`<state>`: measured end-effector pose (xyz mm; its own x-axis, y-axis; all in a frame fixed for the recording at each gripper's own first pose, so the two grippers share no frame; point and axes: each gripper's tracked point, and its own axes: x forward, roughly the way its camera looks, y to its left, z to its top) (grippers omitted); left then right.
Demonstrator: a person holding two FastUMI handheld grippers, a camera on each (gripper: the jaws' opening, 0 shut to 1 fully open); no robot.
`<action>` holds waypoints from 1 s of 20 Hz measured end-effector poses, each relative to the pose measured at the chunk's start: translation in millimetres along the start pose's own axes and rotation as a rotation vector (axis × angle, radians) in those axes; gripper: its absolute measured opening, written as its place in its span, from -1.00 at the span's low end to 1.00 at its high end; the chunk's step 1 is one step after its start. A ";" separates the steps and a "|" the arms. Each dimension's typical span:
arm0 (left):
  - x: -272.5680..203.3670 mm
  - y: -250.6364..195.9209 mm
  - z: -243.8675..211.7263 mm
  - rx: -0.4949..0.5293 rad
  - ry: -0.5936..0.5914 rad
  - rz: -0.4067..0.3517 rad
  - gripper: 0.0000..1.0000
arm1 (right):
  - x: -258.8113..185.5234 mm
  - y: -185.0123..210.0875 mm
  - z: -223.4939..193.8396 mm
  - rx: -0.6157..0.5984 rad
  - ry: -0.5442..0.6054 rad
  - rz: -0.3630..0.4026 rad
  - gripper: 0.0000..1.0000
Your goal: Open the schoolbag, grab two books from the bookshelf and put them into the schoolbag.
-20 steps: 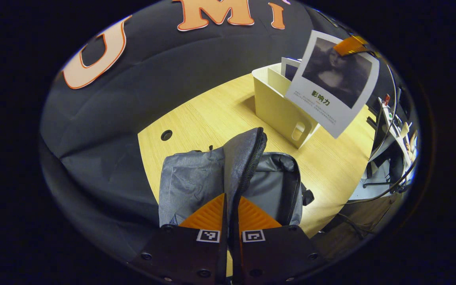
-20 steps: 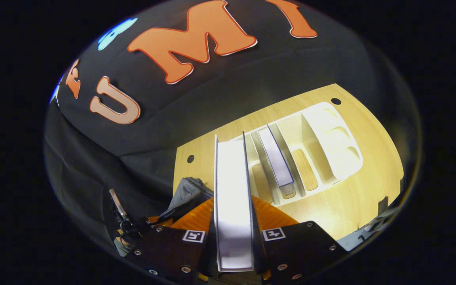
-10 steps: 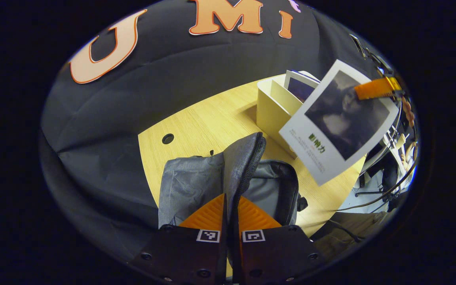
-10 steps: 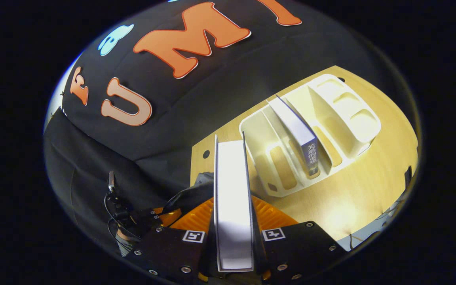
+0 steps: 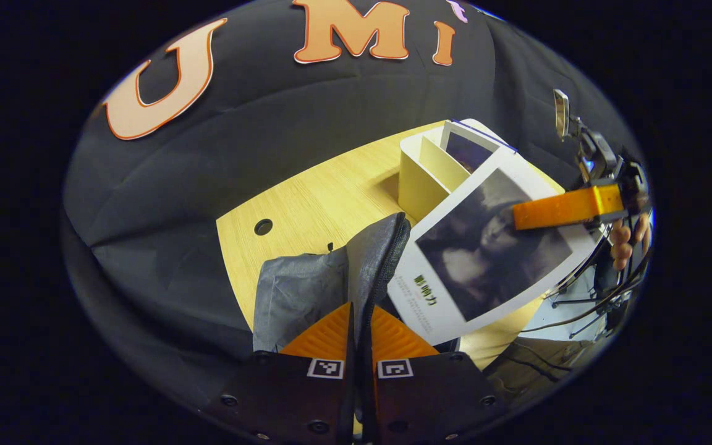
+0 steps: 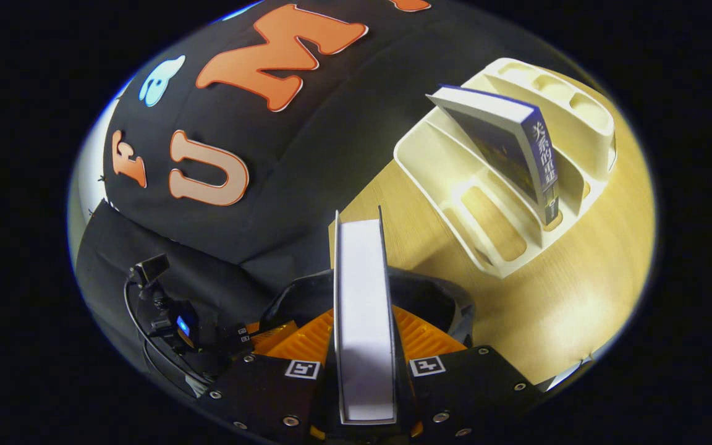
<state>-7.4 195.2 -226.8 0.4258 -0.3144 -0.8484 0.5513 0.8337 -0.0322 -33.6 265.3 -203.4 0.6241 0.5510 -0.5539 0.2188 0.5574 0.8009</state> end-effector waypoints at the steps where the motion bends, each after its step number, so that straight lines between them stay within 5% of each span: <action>1: -0.6 0.7 0.5 -0.003 0.001 -0.002 -0.89 | 9.6 -3.4 -6.0 0.032 -0.006 0.012 -0.24; 9: -8.9 -3.6 6.3 0.009 -0.018 -0.003 -0.89 | 65.5 -11.7 -36.6 0.228 -0.061 0.116 -0.25; 20: -12.9 -11.0 4.4 0.032 -0.020 0.026 -0.89 | 135.8 -5.3 -71.1 0.186 -0.078 0.120 -0.24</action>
<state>-15.8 188.1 -213.2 0.4539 -0.3023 -0.8382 0.5626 0.8267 0.0065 -3.3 381.4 -299.0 0.7087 0.5528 -0.4384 0.2693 0.3625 0.8923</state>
